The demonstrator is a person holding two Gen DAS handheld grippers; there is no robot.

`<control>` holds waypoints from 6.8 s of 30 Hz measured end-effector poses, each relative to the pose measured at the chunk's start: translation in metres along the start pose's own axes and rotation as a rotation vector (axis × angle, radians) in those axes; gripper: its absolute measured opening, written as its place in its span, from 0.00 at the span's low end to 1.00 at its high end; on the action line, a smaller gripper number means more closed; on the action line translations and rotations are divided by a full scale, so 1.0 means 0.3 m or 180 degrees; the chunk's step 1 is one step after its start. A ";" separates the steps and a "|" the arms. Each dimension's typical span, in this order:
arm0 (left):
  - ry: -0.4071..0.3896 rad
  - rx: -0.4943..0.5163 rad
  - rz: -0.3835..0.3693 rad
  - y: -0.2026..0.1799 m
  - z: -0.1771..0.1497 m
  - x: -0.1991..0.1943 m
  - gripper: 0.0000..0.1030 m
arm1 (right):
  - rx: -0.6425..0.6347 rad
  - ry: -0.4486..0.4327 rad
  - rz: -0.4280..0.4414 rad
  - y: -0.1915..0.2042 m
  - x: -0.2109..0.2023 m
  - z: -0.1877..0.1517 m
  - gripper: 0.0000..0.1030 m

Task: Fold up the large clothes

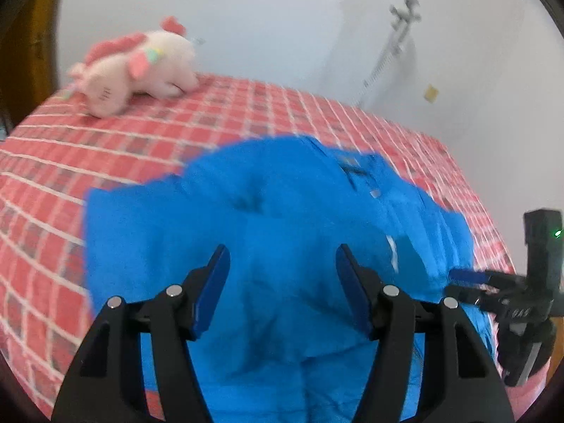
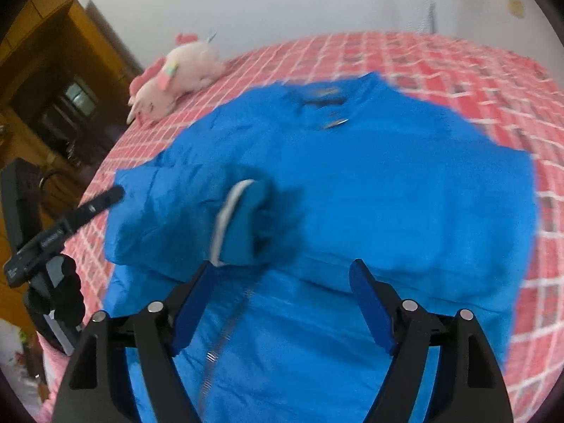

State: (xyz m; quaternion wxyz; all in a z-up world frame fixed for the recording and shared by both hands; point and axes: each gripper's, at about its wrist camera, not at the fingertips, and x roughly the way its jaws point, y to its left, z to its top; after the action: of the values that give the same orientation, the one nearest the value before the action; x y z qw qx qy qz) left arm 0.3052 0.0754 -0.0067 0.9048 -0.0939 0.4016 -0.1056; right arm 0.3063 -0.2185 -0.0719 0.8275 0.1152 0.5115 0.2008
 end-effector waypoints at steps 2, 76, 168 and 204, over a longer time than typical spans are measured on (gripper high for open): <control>-0.0087 -0.0061 0.0135 0.035 0.009 -0.027 0.60 | 0.0001 0.0091 0.0056 0.032 0.047 0.018 0.76; 0.0533 0.0363 0.0157 -0.152 -0.023 0.215 0.63 | 0.0162 -0.0750 -0.0679 -0.324 -0.208 -0.038 0.41; -0.0368 -0.0052 -0.0584 -0.016 -0.017 -0.382 0.07 | 0.0485 -0.1081 0.0542 -0.318 -0.718 -0.203 0.07; 0.0436 -0.0255 -0.0319 0.088 0.313 0.424 0.24 | 0.0925 -0.0424 -0.0008 -0.654 -0.113 0.286 0.35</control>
State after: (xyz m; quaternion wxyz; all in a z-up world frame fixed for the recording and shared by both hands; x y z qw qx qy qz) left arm 0.4619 0.0749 -0.0414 0.8643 -0.1426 0.4613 -0.1408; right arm 0.4115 -0.4076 -0.0840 0.8345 0.2462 0.4792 0.1155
